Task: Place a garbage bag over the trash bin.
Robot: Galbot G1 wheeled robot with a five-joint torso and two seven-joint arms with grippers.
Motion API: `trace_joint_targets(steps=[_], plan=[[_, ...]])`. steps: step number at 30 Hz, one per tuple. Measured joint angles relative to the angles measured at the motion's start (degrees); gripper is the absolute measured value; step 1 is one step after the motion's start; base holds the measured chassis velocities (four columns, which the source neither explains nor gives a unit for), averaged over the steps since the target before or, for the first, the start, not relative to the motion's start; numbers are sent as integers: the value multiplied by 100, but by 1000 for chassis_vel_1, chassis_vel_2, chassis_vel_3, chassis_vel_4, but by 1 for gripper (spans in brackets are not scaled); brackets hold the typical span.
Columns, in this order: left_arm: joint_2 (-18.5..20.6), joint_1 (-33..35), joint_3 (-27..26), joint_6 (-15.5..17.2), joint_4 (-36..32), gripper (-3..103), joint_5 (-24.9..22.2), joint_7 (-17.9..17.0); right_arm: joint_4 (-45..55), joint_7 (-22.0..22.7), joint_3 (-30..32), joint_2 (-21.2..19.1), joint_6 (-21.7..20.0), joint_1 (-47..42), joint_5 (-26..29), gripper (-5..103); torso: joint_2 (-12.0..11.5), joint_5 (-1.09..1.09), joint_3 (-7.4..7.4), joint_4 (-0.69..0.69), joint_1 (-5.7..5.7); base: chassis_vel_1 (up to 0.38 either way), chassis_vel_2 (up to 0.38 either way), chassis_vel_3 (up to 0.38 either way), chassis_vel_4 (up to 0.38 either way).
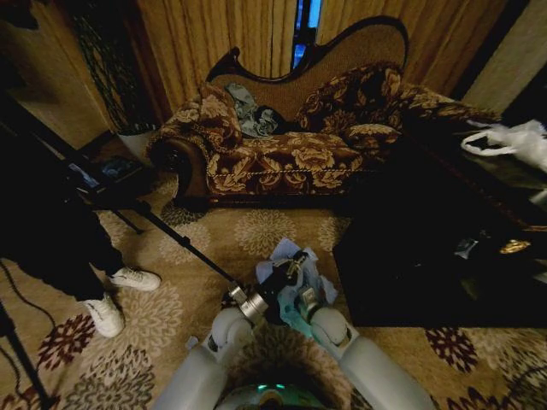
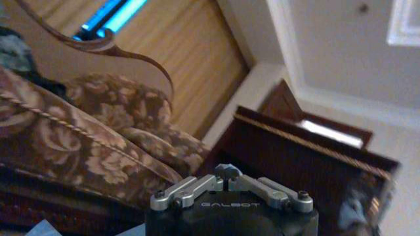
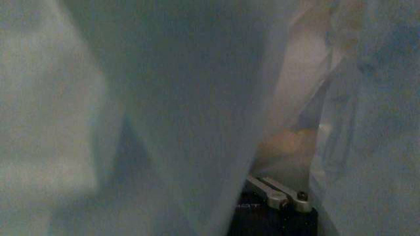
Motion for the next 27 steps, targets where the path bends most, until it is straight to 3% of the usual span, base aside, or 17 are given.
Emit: trace_joint_targets(steps=[7, 16, 22, 27], plan=[[-235, -81, -116, -48, 332, 0, -796, 12, -159, 600, -423, 36, -621, 704, 565, 0, 0, 0, 0, 0, 0, 0, 0, 0, 0], [-237, 21, -202, -96, 523, 0, -1212, 24, -172, 711, -708, -93, -1192, 1093, 799, 0, 0, 0, 0, 0, 0, 0, 0, 0, 0], [-219, 15, -70, -91, 311, 0, -1011, 12, -110, 808, -556, -141, -1054, 890, 794, 0, 1, 0, 0, 0, 0, 0, 0, 0, 0], [-149, -18, 188, -3, -52, 0, -833, -159, -126, 924, -142, -1, -424, 368, 740, 0, 2, 1, -1, 0, 0, 0, 0, 0, 0]])
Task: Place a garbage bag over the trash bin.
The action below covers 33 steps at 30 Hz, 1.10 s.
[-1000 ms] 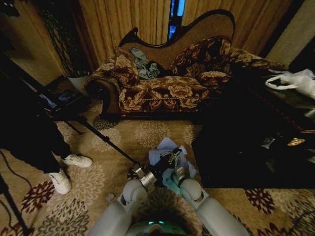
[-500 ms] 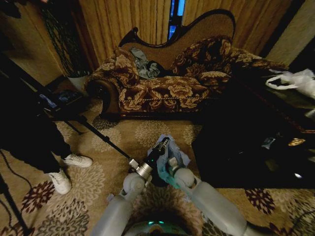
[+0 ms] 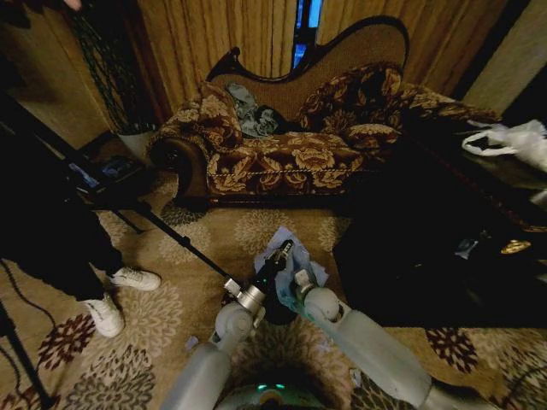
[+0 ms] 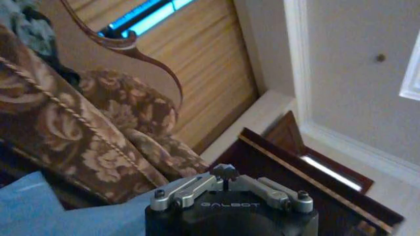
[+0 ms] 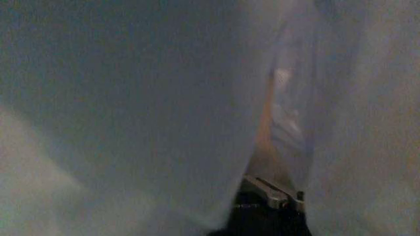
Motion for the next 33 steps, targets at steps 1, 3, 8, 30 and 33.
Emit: trace_joint_targets(steps=[1, 3, 8, 30, 33], plan=[[22, 4, 41, 22, -65, 0, 9, -23, 0, 24, 119, 62, 171, -146, -31, 0, 0, 0, 0, 0, 0, 0, 0, 0, 0], [52, 23, 84, 50, -123, 0, 18, -41, -3, 48, 259, 138, 405, -330, -96, 0, 0, 0, 0, 0, -1, 0, 0, 0, 0], [105, 105, 144, 68, -154, 0, 54, -41, 19, 28, 571, 232, 677, -704, -300, 0, 0, 0, 0, 0, 0, 0, 0, 0, 0], [-92, 420, -110, -90, -68, 0, 23, 108, 485, -605, 371, -402, -548, -873, -1375, 0, 0, 0, 0, 0, 0, 0, 0, 0, 0], [-103, 472, -162, -138, -37, 0, 18, 142, 491, -571, 256, -394, -580, -807, -1374, 0, 0, -2, 0, 0, 0, 0, 0, 0, 0]])
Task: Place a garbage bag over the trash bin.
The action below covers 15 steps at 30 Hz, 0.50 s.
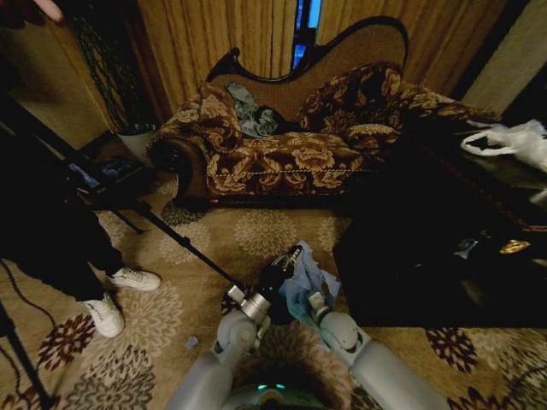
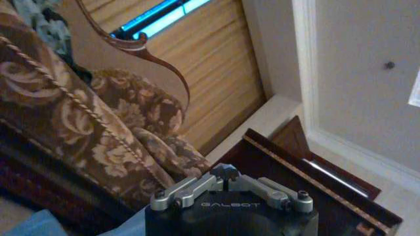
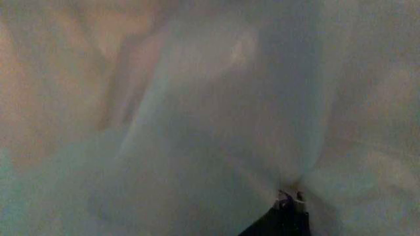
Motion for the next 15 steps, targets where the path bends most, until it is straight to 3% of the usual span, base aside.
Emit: trace_joint_targets(steps=[8, 12, 15], plan=[[59, 81, -207, -233, 265, 0, -438, 38, -218, 206, -537, 128, -211, 558, 136, 0, 0, 0, 1, 0, 0, 0, 0, 0, 0], [83, 9, -327, -366, 544, 0, -1079, -190, -382, 433, -899, 168, -528, 1086, 418, 0, 0, 0, 1, 0, 1, 0, 0, 0, 0], [89, -1, -375, -375, 597, 0, -1252, -214, -458, 493, -1021, 211, -613, 1254, 493, 0, -1, 0, 1, 0, 1, 0, 0, 0, 0]])
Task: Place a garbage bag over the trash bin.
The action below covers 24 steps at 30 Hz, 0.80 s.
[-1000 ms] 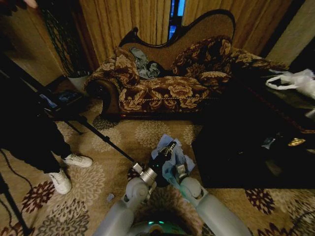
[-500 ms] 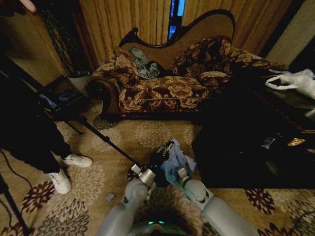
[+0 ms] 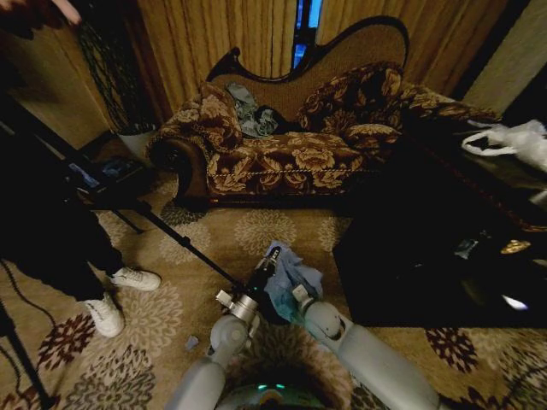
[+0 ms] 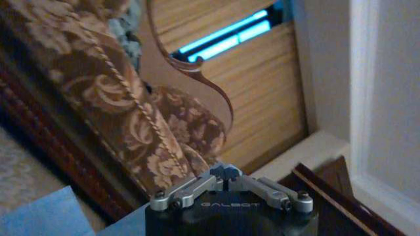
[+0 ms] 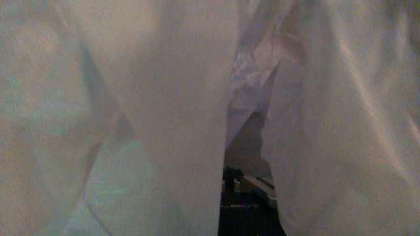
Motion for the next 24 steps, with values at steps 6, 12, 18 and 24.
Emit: trace_joint_targets(steps=[6, 12, 18, 24], plan=[[6, -103, -80, -22, 254, 0, -275, 6, -285, 391, -460, 254, -137, 466, 232, 0, 0, 1, 0, 0, 0, 0, 0, 0, 0], [28, -120, -165, -26, 454, 0, -386, 109, -521, 572, -758, 374, -267, 740, 407, 0, 0, 0, -1, 0, 0, 0, 0, 0, 0], [51, -121, -256, -47, 557, 0, -448, 183, -979, 764, -807, 651, -226, 927, 627, 0, 0, 1, -1, 0, 0, 0, 0, 0, 0], [95, -110, -323, -23, 498, 0, -493, 227, -1265, 953, -783, 898, -169, 970, 726, 0, 0, 1, -1, 0, 0, 0, 0, 0, 0]])
